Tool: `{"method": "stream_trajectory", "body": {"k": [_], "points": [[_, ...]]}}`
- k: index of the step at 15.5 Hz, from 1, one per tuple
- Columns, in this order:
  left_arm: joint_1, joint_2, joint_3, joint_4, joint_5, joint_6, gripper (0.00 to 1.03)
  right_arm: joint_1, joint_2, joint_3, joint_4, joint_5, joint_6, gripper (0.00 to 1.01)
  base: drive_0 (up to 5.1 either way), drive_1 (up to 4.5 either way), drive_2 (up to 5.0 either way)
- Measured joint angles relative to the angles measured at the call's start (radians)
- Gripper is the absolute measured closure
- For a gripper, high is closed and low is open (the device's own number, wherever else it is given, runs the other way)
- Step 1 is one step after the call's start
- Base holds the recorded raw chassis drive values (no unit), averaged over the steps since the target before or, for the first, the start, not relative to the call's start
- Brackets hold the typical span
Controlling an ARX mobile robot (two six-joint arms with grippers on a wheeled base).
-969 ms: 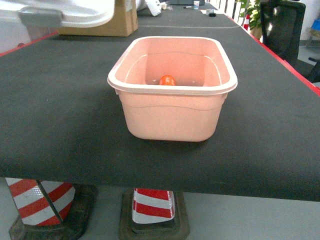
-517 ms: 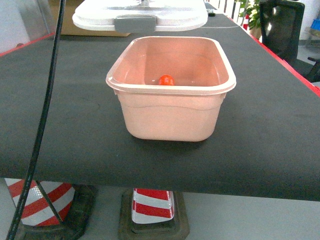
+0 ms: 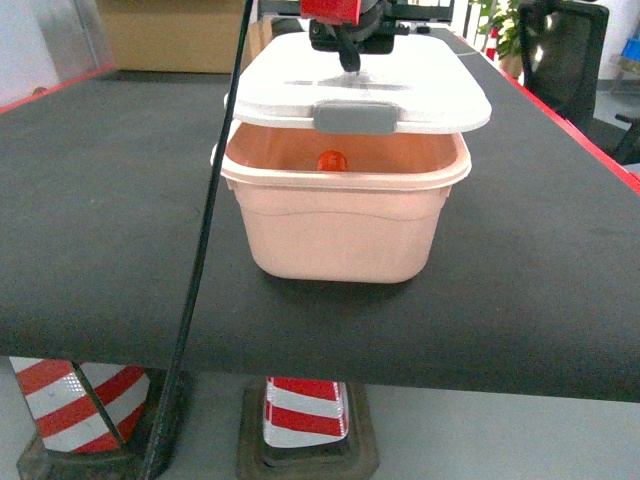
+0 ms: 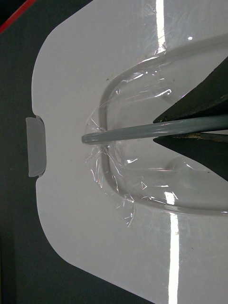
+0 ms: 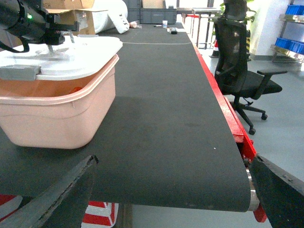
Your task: Pick capacitor and pack into box
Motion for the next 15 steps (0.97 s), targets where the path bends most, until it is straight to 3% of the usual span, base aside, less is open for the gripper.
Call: {"method": "stream_trajectory", "body": {"k": [7, 15], "points": [[-0.002, 0.010, -0.089, 0.047, -0.021, -0.023, 1.01, 0.000, 0.000, 0.000, 0.000, 0.000, 0.000, 0.03, 0.0, 0.00, 0.0], [0.001, -0.031, -0.173, 0.103, 0.010, -0.041, 1.01, 0.000, 0.000, 0.000, 0.000, 0.000, 0.000, 0.03, 0.0, 0.00, 0.0]]}}
